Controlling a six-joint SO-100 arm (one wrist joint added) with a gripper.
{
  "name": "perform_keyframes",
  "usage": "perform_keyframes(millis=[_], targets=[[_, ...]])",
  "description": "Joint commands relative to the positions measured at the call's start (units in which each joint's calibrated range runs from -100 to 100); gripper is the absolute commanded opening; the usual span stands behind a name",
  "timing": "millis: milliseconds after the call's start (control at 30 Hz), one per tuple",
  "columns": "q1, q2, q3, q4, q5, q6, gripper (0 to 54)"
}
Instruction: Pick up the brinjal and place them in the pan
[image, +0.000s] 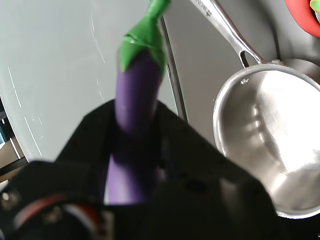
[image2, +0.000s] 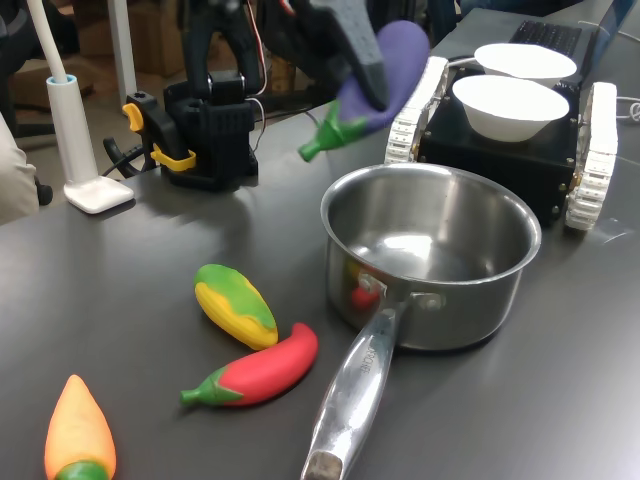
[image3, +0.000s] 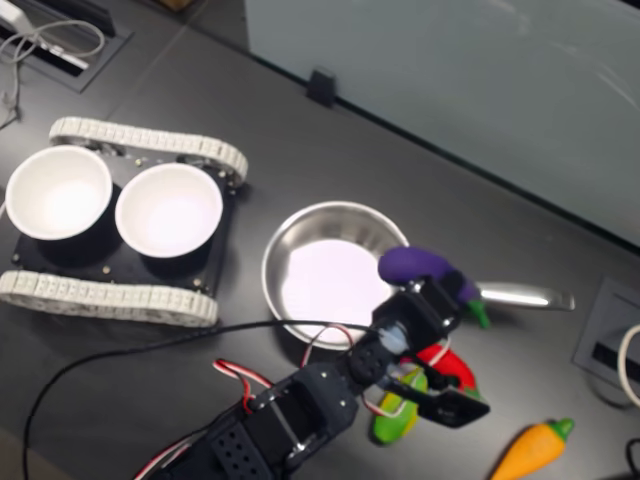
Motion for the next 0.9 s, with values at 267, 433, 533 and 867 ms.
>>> perform_keyframes(millis=[267, 433, 533, 867], targets=[[-9.5, -7.6, 4.4, -7.1, -0.4, 4.6, 0.0], [-13.5, -9.3, 9.7, -10.6, -0.1, 6.8, 0.0], [-15.6, -10.4, 12.7, -12.7, 0.2, 7.5, 0.0], [-23.9, -14.4, 23.1, -18.2, 1.0, 10.3, 0.0]])
